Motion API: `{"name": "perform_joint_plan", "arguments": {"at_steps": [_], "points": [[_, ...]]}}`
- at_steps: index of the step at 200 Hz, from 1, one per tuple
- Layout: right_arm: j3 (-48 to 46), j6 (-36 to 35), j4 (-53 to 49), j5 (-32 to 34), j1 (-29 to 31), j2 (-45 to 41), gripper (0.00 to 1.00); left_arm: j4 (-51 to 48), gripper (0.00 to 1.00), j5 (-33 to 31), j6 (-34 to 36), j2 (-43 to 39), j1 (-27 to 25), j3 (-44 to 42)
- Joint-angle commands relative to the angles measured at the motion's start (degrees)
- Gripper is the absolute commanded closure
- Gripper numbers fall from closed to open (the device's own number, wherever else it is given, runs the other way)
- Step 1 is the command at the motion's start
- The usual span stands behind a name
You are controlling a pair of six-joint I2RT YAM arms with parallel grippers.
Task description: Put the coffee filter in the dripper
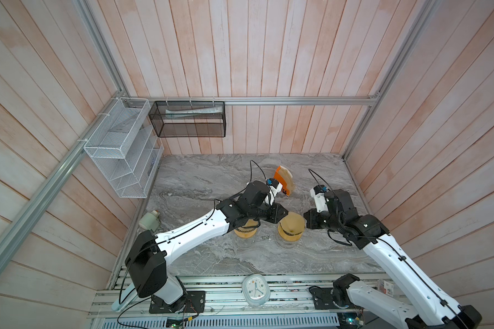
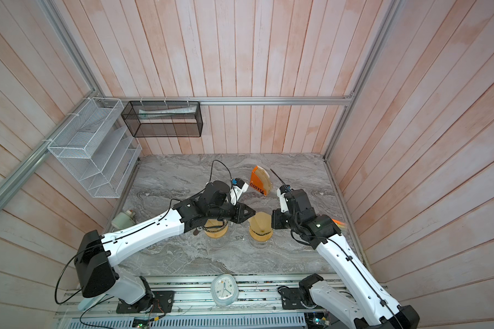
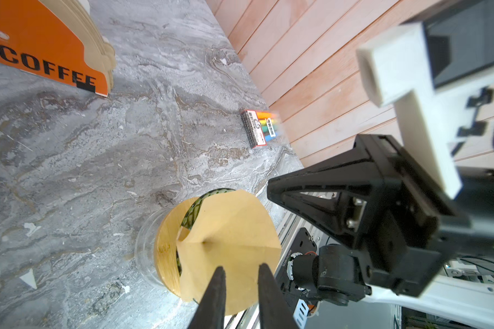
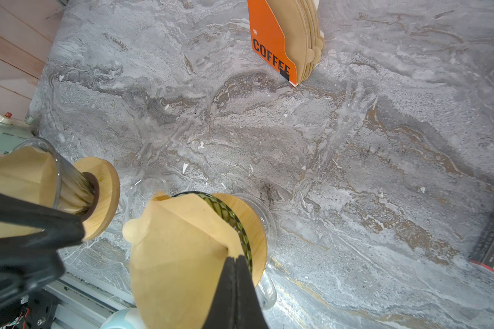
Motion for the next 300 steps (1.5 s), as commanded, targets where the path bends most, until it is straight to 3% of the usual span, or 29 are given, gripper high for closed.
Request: {"name": "perform_joint_plan", "arguments": {"at_steps": [1,43,54,64,72,78,82,85,97,106,129,200,240,280,300], "points": [[1.6,0.7,1.0,0.8,-0.2,-0.5,0.99,1.6,0.76,-2.3,-0.1,-2.6,1.5,1.6],[3.0,0.2,5.8,1.8,-1.3,0.6,0.98,-0.6,0.75,-5.2,2.1,-5.9,6.3,4.9],[3.6,-0.2,7.3,2.1,-2.3,1.2,0.95,-1.9,0.71,-6.7,3.3,-7.3,7.9,5.7],[3.8,-0.5,9.4,1.8,-3.4,1.6,0.88,-3.3,0.54,-8.6,4.2,-8.9,9.4,6.1],[3.5,-0.6,11.5,1.3,-4.5,1.7,0.72,-3.8,0.45,-9.9,4.7,-10.5,11.0,5.9],[3.2,-0.6,13.2,1.0,-5.3,1.9,0.61,-4.0,0.25,-10.4,5.3,-11.8,12.2,5.6],[3.0,-0.6,14.2,0.8,-5.7,2.0,0.54,-4.1,0.04,-10.6,5.5,-12.7,13.1,5.3],[2.9,-0.6,15.0,0.5,-6.2,2.2,0.50,-4.2,0.00,-10.8,5.7,-13.4,13.7,5.1],[2.7,-0.7,17.6,-0.9,-7.9,3.0,0.31,-5.2,0.00,-11.6,5.9,-15.9,16.6,4.4],[2.6,-0.7,19.2,-1.9,-9.2,3.8,0.23,-5.8,0.00,-11.9,6.3,-17.8,18.8,3.6],[3.6,-2.1,21.5,-2.6,-12.0,6.3,0.17,-7.1,0.00,-13.2,8.0,-22.6,24.4,0.9],[-2.9,-4.3,33.5,-1.3,-22.5,6.2,0.15,-11.5,0.00,-10.6,12.2,-25.4,42.9,-4.6],[-10.3,-4.5,40.8,4.8,-26.5,3.5,0.15,-9.7,0.00,-15.5,12.9,-26.0,50.9,-9.9],[-18.4,-3.0,48.7,8.7,-29.1,2.1,0.15,-2.8,0.00,-23.3,13.7,-27.9,53.9,-17.5],[-21.7,-3.0,53.2,10.3,-29.7,3.2,0.15,3.1,0.00,-22.8,14.6,-28.5,54.3,-22.3]]}}
